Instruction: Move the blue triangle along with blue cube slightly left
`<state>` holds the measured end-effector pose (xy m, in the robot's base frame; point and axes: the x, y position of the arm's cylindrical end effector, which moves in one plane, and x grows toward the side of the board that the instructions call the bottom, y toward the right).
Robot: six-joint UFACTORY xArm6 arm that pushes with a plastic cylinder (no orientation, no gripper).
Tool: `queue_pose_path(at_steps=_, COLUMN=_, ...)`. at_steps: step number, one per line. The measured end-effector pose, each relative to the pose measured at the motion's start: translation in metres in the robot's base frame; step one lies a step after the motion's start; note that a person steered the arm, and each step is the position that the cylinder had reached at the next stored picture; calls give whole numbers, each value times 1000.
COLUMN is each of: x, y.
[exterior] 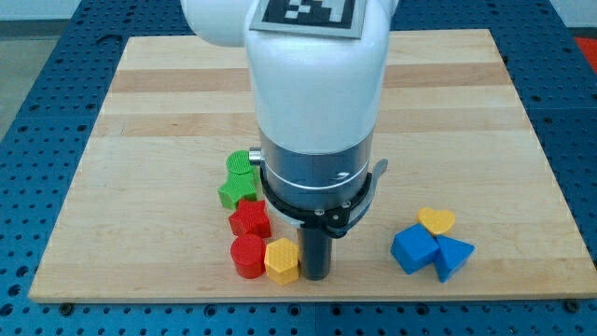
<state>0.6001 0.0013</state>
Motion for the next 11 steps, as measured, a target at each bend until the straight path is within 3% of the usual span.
queue_pose_path(at_steps=1, x=17, y=20)
queue_pose_path(at_steps=4, x=-58, y=69)
queue_pose_path(at_steps=6, x=-103, y=160)
queue_pose_path(at_steps=7, x=-103, y=234)
queue_pose_path(at_steps=8, x=-102, y=264)
queue_pose_path(at_steps=11, x=-17, y=226)
